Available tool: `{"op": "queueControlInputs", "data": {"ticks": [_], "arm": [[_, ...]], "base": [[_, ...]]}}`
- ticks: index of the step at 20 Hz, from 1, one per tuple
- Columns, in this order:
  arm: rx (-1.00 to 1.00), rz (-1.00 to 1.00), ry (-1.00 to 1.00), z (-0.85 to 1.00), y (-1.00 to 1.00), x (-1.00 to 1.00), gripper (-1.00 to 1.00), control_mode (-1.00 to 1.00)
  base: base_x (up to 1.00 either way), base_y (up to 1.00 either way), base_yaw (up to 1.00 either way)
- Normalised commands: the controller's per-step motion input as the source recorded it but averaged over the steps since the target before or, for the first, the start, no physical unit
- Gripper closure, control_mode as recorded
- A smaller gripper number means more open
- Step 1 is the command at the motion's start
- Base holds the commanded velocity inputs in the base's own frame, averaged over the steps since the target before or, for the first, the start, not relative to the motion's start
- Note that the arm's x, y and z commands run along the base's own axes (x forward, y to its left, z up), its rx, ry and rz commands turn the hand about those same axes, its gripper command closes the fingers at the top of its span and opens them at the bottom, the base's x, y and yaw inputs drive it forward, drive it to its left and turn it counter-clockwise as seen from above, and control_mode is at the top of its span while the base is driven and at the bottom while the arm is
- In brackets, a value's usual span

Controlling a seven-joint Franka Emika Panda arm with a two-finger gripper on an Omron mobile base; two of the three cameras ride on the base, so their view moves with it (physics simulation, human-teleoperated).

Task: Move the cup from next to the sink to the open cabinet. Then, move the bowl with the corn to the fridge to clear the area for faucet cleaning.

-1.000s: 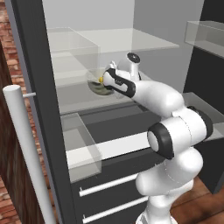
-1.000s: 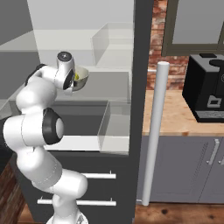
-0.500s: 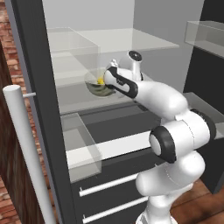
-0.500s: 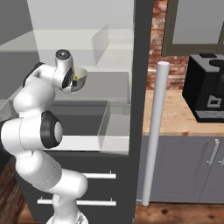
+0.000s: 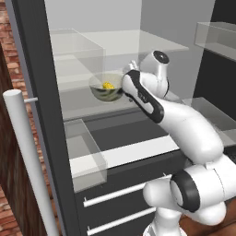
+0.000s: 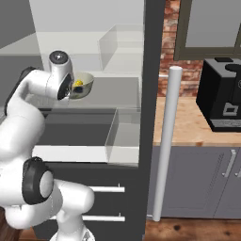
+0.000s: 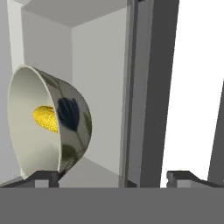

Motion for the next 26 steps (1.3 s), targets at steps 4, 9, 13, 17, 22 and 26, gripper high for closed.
{"op": "queueControlInputs", "data": {"ticks": [4,9,13,17,22,26], "arm": [[-0.01,-0.03,0.0,-0.58,-0.13,-1.0,-1.0,-1.0],[0.0,0.0,-0.13,-0.02,-0.19,-0.99,-1.0,-1.0],[-0.11,0.06,-0.5,0.31,0.0,-0.98,-1.0,-1.0],[-0.08,0.01,-0.5,0.02,0.0,-1.0,-1.0,-1.0],[0.0,0.0,0.0,0.0,0.0,0.0,-1.0,1.0],[0.0,0.0,0.0,0.0,0.0,0.0,-1.0,1.0]], "base": [[0.0,0.0,0.0],[0.0,0.0,0.0],[0.0,0.0,0.0],[0.0,0.0,0.0],[-1.0,-0.11,-0.22],[-1.0,0.01,-0.7]]}}
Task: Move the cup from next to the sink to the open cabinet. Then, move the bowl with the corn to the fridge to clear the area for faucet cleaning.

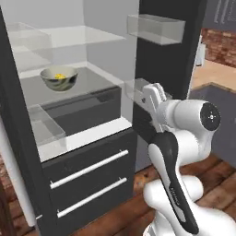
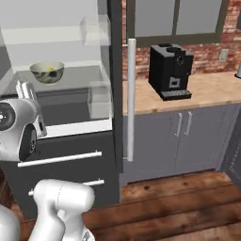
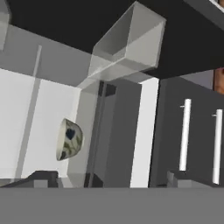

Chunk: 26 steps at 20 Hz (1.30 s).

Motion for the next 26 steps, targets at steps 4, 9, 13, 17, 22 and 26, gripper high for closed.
{"op": "queueControlInputs", "data": {"ticks": [4,9,13,17,22,26], "arm": [[0.0,0.0,0.0,0.0,0.0,0.0,-1.0,1.0],[0.0,0.0,0.0,0.0,0.0,0.0,-1.0,1.0],[0.0,0.0,0.0,0.0,0.0,0.0,-1.0,1.0],[0.0,0.0,0.0,0.0,0.0,0.0,-1.0,1.0],[0.0,0.0,0.0,0.0,0.0,0.0,-1.0,1.0],[0.0,0.0,0.0,0.0,0.0,0.0,-1.0,1.0]], "base": [[-0.5,0.09,-0.96],[0.0,0.0,-1.0],[0.0,-0.07,-1.0],[0.31,-0.59,-0.82],[0.42,-0.68,-0.78],[0.9,-0.65,-0.63]]}}
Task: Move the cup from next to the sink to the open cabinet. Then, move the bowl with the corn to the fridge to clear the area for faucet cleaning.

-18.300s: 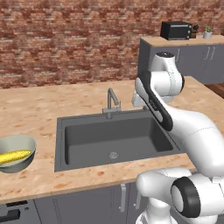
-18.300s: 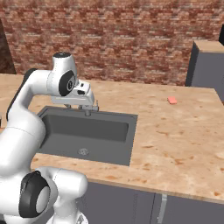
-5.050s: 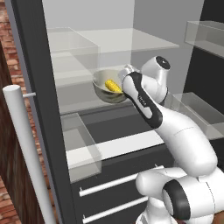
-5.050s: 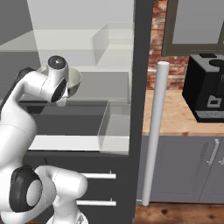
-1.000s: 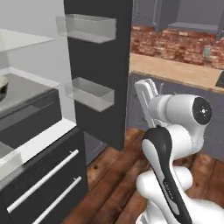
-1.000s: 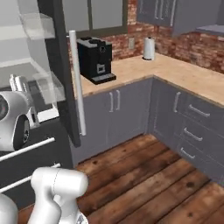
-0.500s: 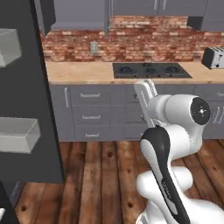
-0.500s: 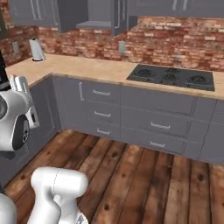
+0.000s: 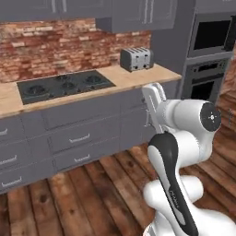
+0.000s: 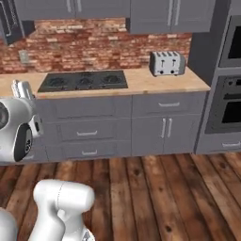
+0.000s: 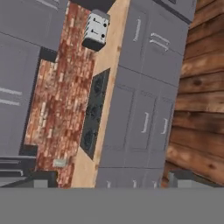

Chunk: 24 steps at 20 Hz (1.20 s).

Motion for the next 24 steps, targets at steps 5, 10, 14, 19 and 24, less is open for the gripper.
{"op": "queueControlInputs", "data": {"ticks": [5,10,14,19,24], "arm": [[0.0,0.0,0.0,0.0,0.0,0.0,-1.0,1.0],[0.0,0.0,0.0,0.0,0.0,0.0,-1.0,1.0],[0.0,0.0,0.0,0.0,0.0,0.0,-1.0,1.0],[0.0,0.0,0.0,0.0,0.0,0.0,-1.0,1.0],[0.0,0.0,0.0,0.0,0.0,0.0,-1.0,1.0]], "base": [[1.0,-0.66,-0.5],[0.96,-0.63,-0.6],[0.56,-0.48,-0.74],[0.19,0.3,-0.9],[0.42,0.87,-0.78]]}}
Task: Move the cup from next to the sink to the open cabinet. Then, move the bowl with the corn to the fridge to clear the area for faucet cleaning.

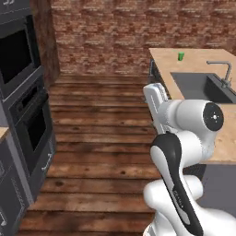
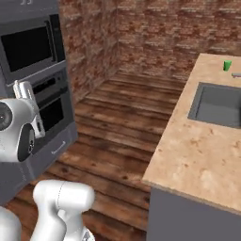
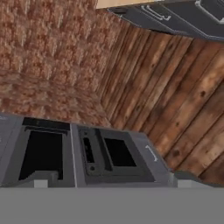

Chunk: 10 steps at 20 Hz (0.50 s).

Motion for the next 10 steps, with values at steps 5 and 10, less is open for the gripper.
{"op": "queueControlInputs", "data": {"ticks": [5,10], "arm": [[0.0,0.0,0.0,0.0,0.0,0.0,-1.0,1.0],[0.0,0.0,0.0,0.0,0.0,0.0,-1.0,1.0]], "base": [[0.91,1.0,-0.6],[1.0,0.56,-0.44]]}}
